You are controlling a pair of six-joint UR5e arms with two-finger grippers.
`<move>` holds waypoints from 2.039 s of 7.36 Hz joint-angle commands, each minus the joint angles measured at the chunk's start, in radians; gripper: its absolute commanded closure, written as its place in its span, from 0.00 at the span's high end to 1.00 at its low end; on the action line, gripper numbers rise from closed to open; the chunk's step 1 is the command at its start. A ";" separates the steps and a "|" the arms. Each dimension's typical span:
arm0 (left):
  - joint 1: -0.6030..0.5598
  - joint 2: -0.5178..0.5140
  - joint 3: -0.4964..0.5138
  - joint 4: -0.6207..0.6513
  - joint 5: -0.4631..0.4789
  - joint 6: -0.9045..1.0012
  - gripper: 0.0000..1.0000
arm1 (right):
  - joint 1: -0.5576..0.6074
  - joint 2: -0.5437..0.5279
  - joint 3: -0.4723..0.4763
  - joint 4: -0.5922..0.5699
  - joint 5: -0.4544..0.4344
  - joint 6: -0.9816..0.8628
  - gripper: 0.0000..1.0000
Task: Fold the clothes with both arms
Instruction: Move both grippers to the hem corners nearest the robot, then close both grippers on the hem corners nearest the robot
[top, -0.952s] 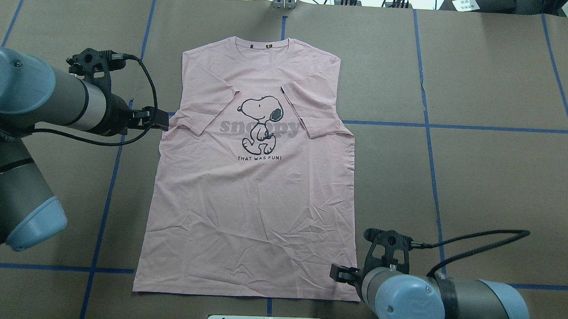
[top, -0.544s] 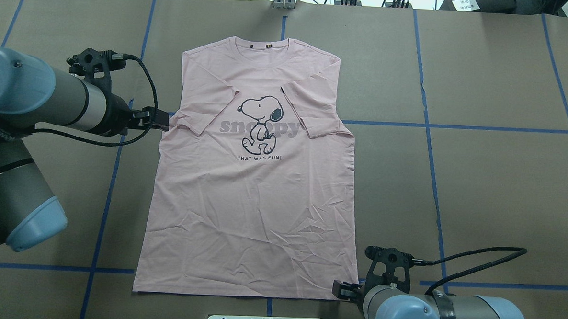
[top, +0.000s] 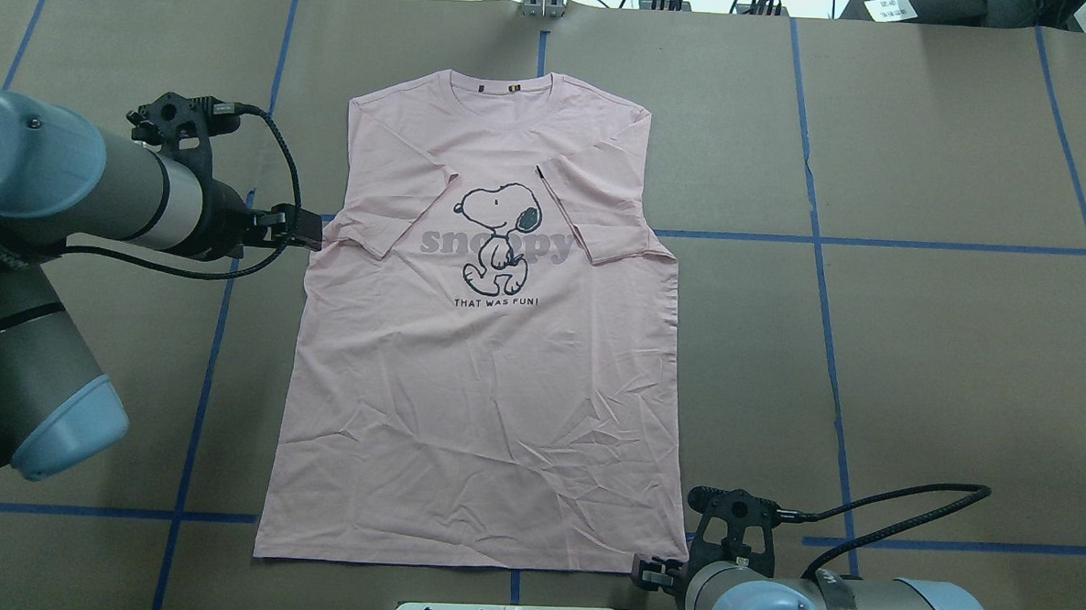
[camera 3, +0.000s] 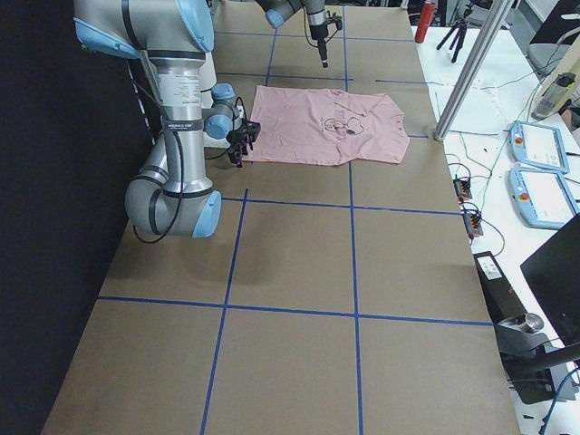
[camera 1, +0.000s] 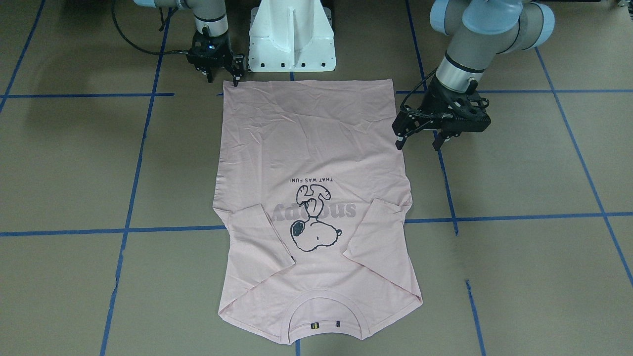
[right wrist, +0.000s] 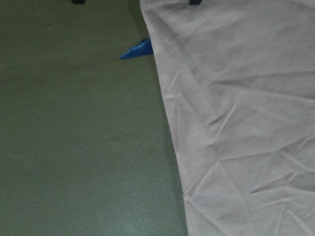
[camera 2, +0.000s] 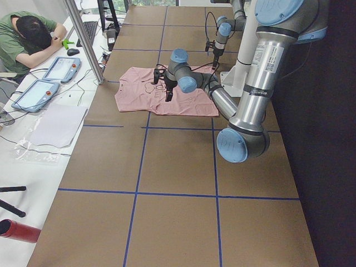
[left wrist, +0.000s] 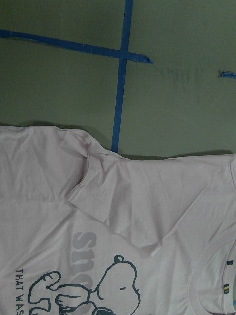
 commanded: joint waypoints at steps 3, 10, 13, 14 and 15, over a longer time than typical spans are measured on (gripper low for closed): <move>0.001 -0.003 0.013 -0.002 0.001 0.000 1.00 | 0.020 0.002 -0.001 0.000 0.006 -0.027 0.07; 0.313 0.115 -0.042 0.006 0.185 -0.502 1.00 | 0.090 0.053 0.062 0.000 0.045 -0.027 0.00; 0.533 0.224 -0.114 0.007 0.272 -0.723 1.00 | 0.098 0.059 0.061 0.000 0.047 -0.027 0.00; 0.572 0.224 -0.120 0.013 0.282 -0.765 1.00 | 0.098 0.060 0.061 0.000 0.047 -0.027 0.00; 0.592 0.221 -0.122 0.031 0.288 -0.781 1.00 | 0.098 0.065 0.059 0.000 0.047 -0.027 0.00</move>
